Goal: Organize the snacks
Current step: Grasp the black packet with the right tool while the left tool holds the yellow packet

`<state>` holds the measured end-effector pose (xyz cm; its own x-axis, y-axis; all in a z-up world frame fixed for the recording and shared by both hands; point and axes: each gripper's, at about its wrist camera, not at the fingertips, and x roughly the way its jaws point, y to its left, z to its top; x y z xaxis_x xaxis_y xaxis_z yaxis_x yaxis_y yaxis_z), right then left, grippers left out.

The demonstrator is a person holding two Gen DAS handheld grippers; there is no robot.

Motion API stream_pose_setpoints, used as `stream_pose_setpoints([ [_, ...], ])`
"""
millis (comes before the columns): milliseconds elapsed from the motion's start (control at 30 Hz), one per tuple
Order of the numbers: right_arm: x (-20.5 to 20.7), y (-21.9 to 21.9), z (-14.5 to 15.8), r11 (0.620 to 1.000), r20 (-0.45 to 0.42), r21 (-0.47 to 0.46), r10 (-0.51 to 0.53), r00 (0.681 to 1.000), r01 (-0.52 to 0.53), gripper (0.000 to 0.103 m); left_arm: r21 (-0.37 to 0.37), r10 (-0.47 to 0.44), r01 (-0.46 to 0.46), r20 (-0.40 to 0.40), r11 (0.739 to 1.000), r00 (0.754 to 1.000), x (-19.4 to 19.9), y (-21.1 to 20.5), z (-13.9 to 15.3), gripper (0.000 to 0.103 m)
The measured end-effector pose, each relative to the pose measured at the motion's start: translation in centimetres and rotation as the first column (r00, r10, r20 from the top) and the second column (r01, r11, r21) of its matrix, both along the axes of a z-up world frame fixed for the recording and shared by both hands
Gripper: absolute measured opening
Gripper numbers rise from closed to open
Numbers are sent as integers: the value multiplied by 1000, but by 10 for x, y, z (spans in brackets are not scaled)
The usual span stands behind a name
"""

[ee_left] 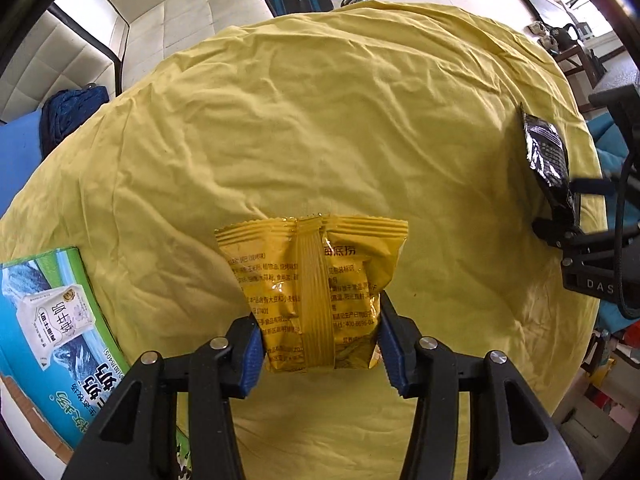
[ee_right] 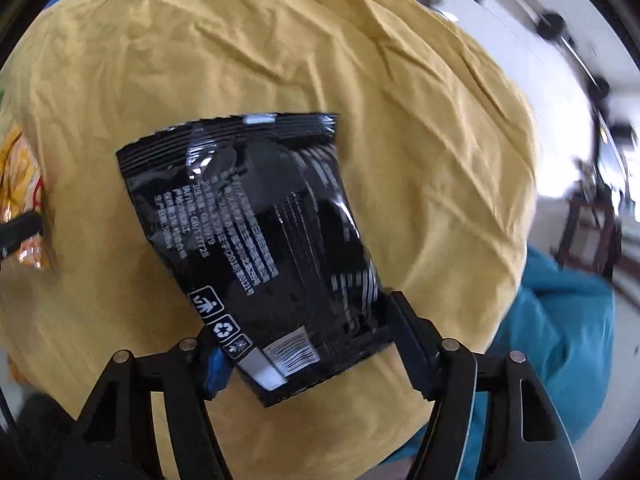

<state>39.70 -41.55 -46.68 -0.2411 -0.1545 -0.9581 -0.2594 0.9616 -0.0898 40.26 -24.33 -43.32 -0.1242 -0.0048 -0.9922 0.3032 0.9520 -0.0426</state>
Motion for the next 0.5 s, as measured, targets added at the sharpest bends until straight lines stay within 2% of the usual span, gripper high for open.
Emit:
stream_pose_setpoints([
  [33, -5, 0, 1, 998, -34, 1, -60, 998, 60, 70, 4, -3, 3, 2, 1000, 1000, -2, 1, 0, 46],
  [100, -11, 3, 3, 990, -96, 68, -117, 989, 123, 71, -2, 0, 0, -2, 1000, 1000, -11, 2, -1, 46],
  [167, -14, 4, 7, 969, -167, 153, -167, 972, 193, 84, -8, 10, -10, -12, 1000, 1000, -15, 6, -2, 46],
  [233, -10, 4, 19, 959, -121, 208, -169, 978, 191, 88, -12, 18, -18, -18, 1000, 1000, -16, 8, -5, 46],
  [267, -5, 4, 28, 968, -64, 197, -143, 988, 153, 89, -10, 23, -23, -20, 1000, 1000, -17, 10, -5, 46],
  [333, 7, -1, 39, 990, 43, 102, -105, 994, 100, 92, -9, 31, -31, -20, 999, 999, -17, 13, -6, 46],
  [400, 23, -7, 42, 995, 112, 60, -89, 990, 83, 93, -8, 38, -38, -15, 999, 999, -16, 13, -6, 46],
  [500, 40, -15, 21, 979, 30, 137, -154, 988, 149, 93, -8, 50, -51, -11, 999, 999, -13, 16, -5, 46],
])
